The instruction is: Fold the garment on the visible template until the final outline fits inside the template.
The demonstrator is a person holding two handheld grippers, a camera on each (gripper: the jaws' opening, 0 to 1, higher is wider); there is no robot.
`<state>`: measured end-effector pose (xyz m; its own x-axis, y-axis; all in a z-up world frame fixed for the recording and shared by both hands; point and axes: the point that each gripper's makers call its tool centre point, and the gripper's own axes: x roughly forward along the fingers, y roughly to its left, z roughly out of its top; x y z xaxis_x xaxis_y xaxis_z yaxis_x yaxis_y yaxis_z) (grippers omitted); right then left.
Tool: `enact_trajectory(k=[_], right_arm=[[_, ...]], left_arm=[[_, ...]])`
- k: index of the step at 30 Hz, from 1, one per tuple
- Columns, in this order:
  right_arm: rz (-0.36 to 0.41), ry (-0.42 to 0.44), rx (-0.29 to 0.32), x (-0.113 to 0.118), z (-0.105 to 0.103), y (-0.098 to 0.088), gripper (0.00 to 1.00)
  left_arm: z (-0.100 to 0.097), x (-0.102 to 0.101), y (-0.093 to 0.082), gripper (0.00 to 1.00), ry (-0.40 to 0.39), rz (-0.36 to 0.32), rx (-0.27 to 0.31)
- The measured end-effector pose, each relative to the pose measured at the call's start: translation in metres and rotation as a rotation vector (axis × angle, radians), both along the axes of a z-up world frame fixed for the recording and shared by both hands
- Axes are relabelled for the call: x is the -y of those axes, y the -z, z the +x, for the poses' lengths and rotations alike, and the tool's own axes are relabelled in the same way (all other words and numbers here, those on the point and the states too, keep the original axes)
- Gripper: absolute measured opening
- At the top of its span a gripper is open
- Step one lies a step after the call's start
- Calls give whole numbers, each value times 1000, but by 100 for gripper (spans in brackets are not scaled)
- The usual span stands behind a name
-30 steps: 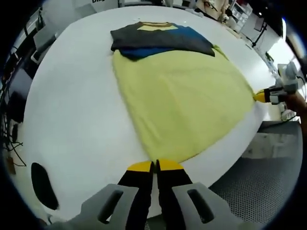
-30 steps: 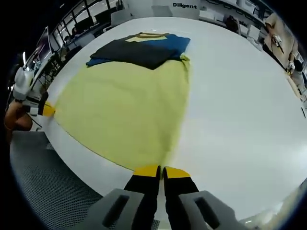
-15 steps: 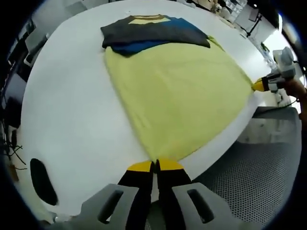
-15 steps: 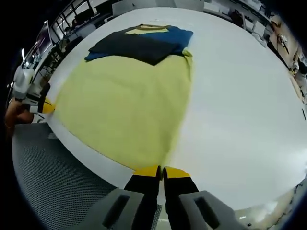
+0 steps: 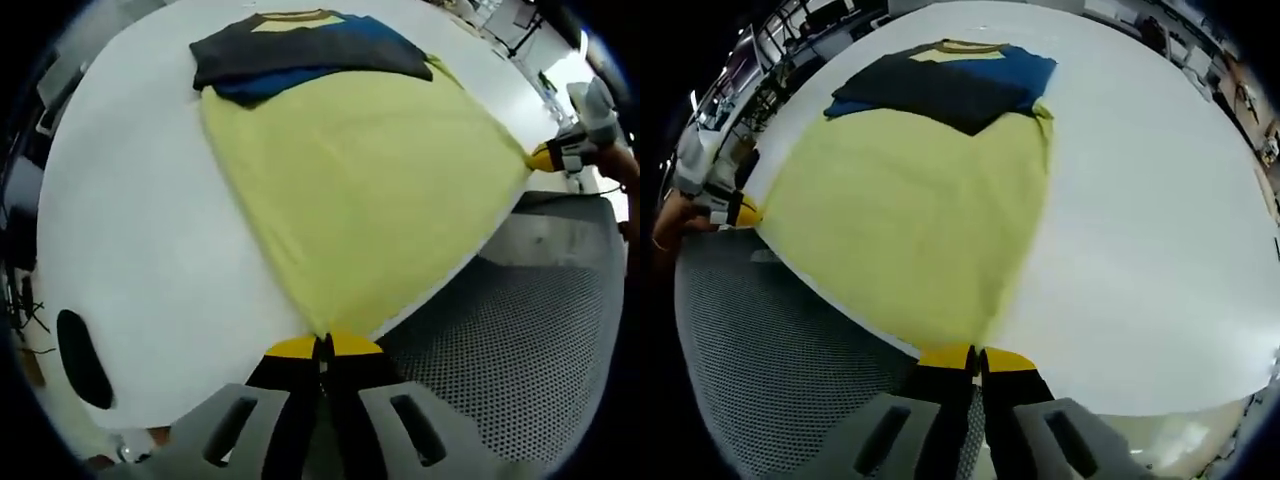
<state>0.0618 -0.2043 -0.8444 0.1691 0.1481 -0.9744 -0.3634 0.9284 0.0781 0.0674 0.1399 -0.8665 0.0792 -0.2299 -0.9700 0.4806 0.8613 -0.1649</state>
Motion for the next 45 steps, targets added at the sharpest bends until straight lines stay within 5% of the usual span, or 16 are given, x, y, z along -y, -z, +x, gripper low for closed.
enact_trajectory(k=[12,20,34,45], right_arm=[[-1,-47,-72,-4,-19,2,0],[3,-40,-67,-5,-17,-2,0],[55,-12,65,-5,12,-29,0],[52,-42,197,-6,51,-61,0]], left_arm=[[-18,-2,-1,0,11,25,-43],[-13,-2,-11,0,-6,0,-14],[19,2,-37,0,-41,-13,131],[65,-2,-71,0,-160,-89,258]])
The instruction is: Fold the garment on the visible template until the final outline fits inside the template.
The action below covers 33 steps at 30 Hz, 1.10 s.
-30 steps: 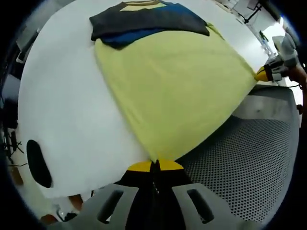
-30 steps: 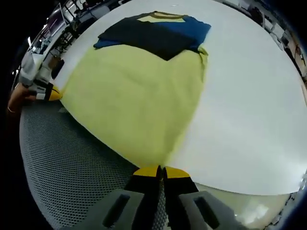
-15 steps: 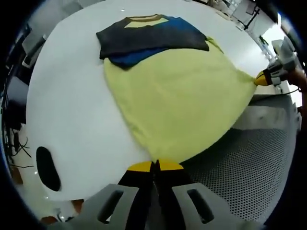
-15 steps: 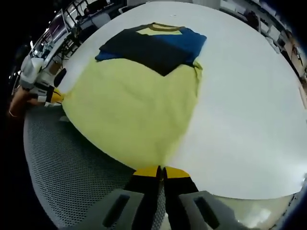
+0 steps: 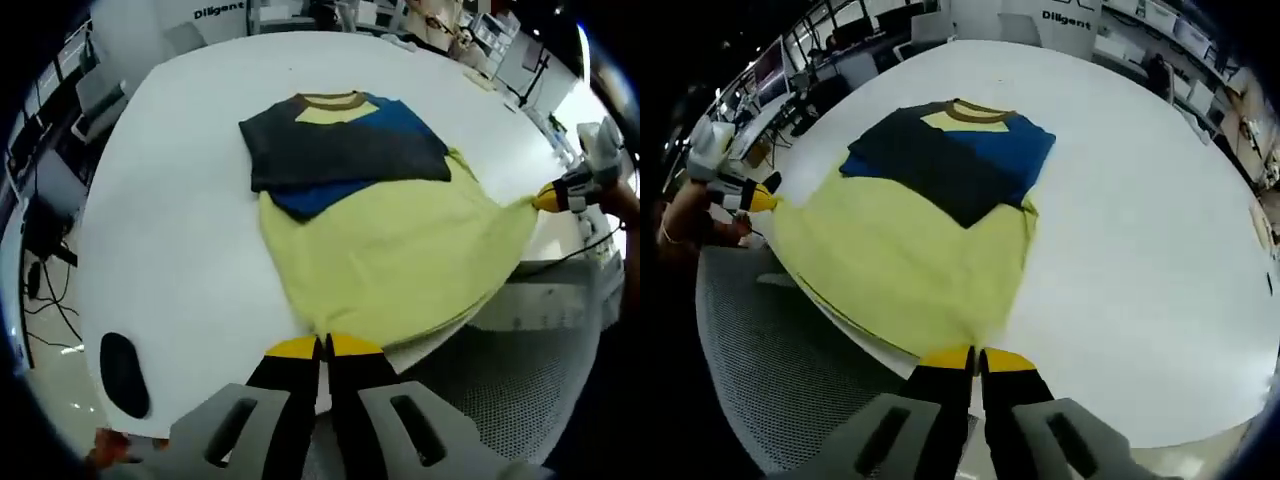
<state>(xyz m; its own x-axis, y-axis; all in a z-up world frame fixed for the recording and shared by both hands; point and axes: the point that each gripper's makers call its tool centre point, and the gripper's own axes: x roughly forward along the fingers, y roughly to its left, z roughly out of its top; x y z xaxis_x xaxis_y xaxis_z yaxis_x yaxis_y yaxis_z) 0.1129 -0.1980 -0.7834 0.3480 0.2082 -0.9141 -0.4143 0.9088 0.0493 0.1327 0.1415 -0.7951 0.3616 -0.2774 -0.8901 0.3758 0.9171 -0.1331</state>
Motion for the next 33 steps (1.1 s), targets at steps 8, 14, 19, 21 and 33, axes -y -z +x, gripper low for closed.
enact_trajectory(k=[8,14,19,21,33], right_arm=[[27,46,117,3,42,-23,0],[62,61,165,2,71,-33,0],[64,68,191,5,89,-41,0],[68,77,206,7,99,-44,0],[110,91,253,7,146,-53,0]], left_arm=[[33,-1,-20,0,-39,-19,82],[62,0,-35,0,-46,-26,145],[85,1,-46,0,-57,-39,188],[96,2,-49,0,-54,-39,199],[143,5,-58,0,-97,-91,244]])
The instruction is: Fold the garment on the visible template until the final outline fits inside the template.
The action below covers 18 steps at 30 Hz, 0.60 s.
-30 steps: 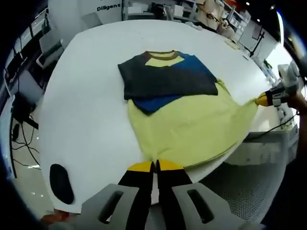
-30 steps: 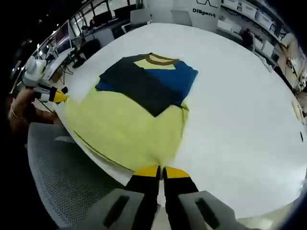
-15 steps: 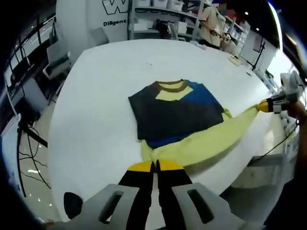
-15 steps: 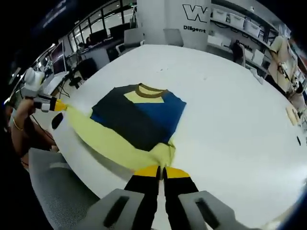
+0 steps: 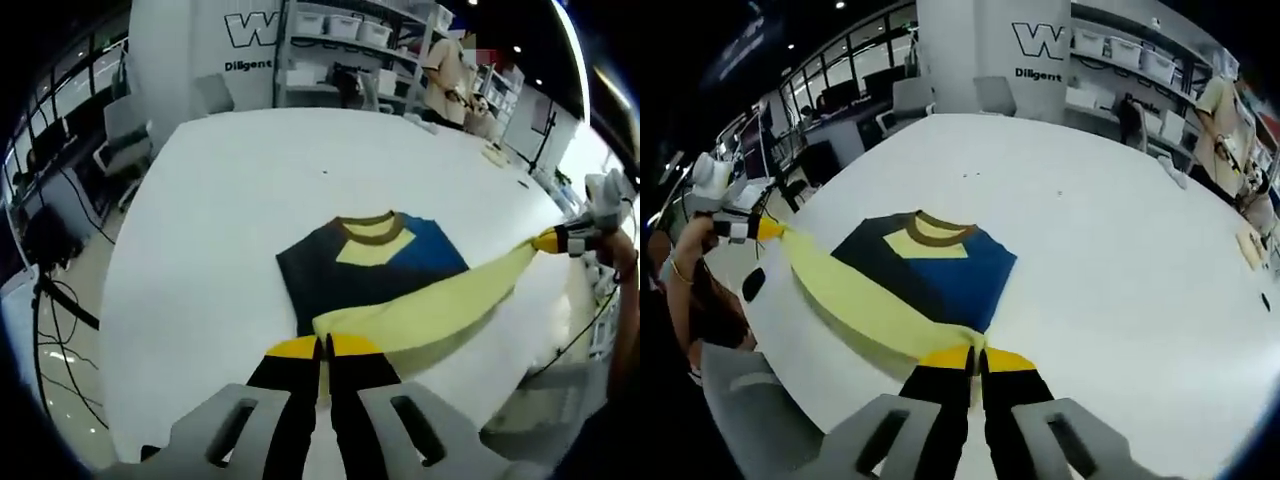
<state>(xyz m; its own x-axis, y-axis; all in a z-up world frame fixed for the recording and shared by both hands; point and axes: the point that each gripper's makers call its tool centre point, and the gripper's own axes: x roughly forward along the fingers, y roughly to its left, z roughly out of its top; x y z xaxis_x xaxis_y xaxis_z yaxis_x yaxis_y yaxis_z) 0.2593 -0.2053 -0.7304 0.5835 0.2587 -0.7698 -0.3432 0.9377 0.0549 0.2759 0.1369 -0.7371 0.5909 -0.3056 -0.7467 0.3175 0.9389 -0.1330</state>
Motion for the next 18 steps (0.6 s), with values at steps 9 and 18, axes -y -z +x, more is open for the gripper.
enact_trajectory(k=[9,18], right_arm=[[26,31,30,-1,42,1,0],[21,59,-39,3,69,17,0]], left_arm=[[44,-9,4,0,-47,-52,3],[78,-9,25,0,-89,-87,-27]])
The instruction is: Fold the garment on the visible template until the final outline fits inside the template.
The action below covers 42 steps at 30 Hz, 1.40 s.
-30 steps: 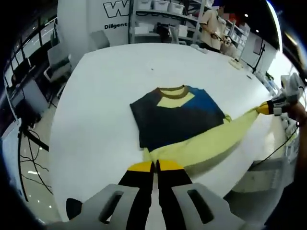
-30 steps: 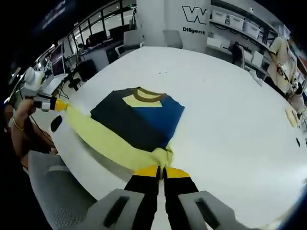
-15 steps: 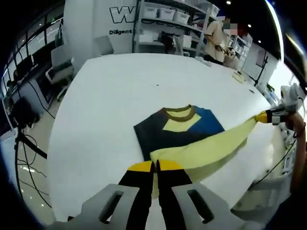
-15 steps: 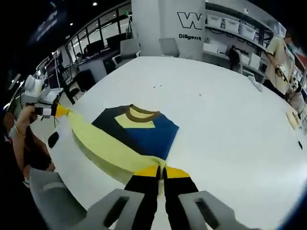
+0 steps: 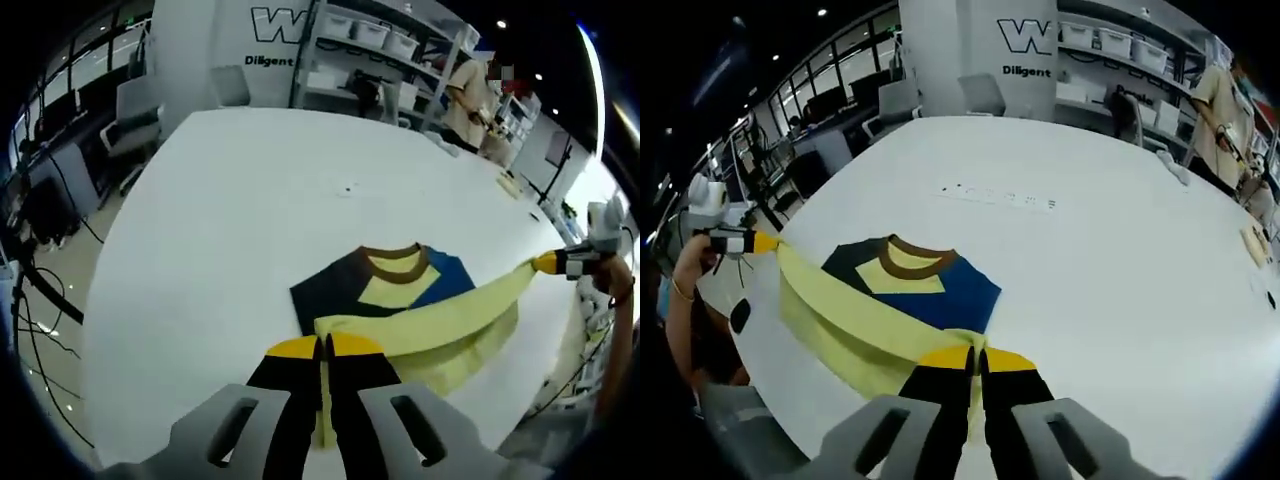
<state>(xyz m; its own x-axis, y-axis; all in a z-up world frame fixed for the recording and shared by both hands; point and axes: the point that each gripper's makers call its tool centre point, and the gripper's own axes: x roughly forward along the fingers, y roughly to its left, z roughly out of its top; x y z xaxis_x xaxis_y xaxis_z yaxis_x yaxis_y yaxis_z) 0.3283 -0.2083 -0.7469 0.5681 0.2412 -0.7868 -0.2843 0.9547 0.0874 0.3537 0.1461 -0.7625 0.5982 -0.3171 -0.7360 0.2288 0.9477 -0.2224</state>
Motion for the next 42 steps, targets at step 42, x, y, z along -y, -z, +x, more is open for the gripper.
enact_trajectory(k=[42], right_arm=[[-83,-35,-122,5,50,99,0]], left_arm=[[58,3,92,0,-31,-20,-124]])
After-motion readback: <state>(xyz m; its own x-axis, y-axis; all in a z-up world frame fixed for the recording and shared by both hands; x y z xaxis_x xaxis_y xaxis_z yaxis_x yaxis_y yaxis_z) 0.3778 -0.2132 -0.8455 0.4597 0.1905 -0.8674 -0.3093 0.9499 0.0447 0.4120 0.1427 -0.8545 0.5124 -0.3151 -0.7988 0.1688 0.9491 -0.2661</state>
